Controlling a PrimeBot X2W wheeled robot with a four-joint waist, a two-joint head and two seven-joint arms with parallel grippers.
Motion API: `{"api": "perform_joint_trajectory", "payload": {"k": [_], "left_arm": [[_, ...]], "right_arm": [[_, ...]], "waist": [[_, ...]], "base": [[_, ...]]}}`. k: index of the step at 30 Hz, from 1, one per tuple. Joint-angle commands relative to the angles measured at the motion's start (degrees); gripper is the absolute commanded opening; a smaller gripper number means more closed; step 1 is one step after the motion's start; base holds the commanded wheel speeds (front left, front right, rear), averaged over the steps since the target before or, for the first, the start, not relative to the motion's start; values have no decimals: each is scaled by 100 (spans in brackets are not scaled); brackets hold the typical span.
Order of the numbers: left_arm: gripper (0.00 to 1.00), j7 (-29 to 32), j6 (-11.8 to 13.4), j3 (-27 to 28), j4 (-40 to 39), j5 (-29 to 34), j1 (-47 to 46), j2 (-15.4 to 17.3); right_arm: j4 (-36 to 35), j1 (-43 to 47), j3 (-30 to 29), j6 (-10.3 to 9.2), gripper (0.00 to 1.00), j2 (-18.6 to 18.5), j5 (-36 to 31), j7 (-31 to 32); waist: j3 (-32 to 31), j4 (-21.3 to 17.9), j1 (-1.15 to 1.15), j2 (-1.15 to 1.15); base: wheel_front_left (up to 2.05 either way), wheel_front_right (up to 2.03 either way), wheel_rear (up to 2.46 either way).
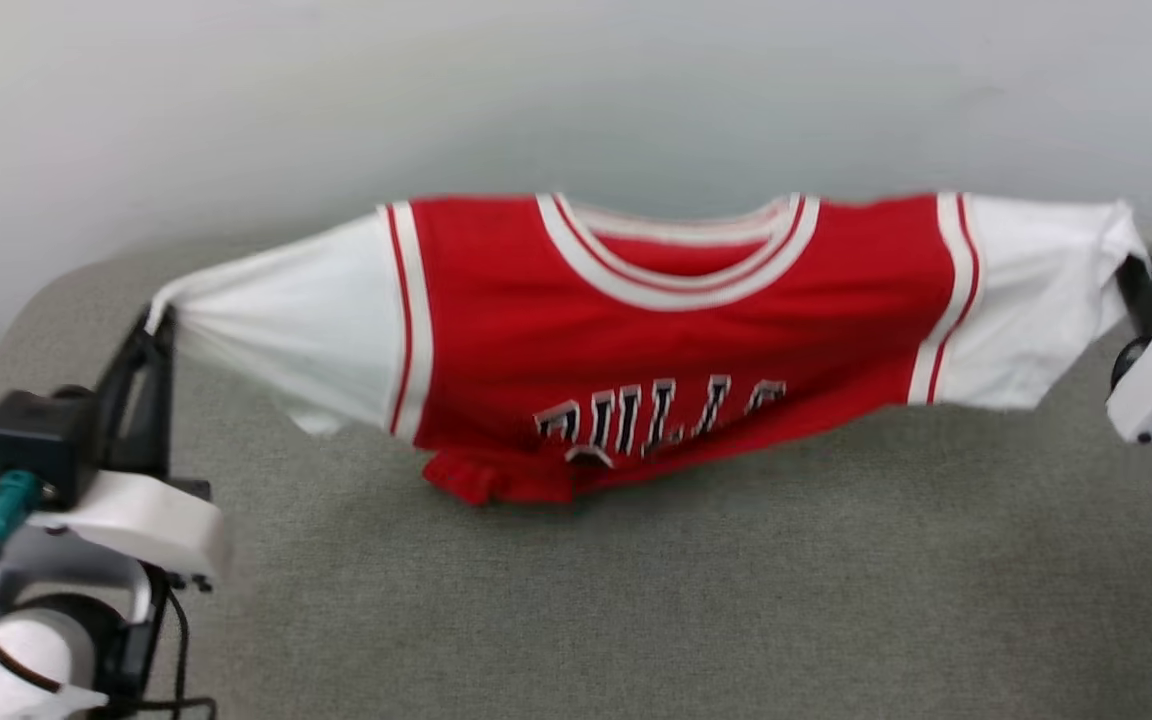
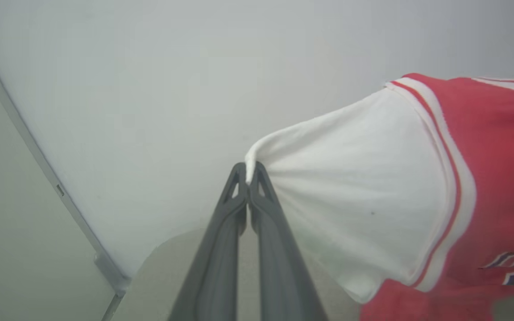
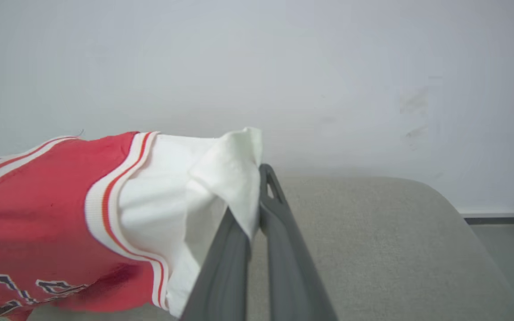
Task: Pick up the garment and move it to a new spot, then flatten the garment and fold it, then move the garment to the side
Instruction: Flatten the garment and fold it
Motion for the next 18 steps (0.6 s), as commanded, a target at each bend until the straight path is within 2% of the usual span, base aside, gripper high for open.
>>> {"api": "perform_joint_trajectory", "payload": {"k": [1,11,18], "left_arm": [[0,-92,33,135,-67,-1,-174,89],[0,-280,-135,597,-222,-87,-986,659],[0,-88,-447,726,-183,-239,-1795,1138]], "right_arm": [[-71,-239,33,-9,0,-124,140,-126],[-276,-1011,306,-9,0,-270,629,-275],[-342,-1707,377,-9,0,-436,783,-124]], "waist": [[-47,-47,1,0],[-62,-89,1,0],[119,-52,1,0]], "base": [[0,0,0],[0,0,0],[0,0,0]]}}
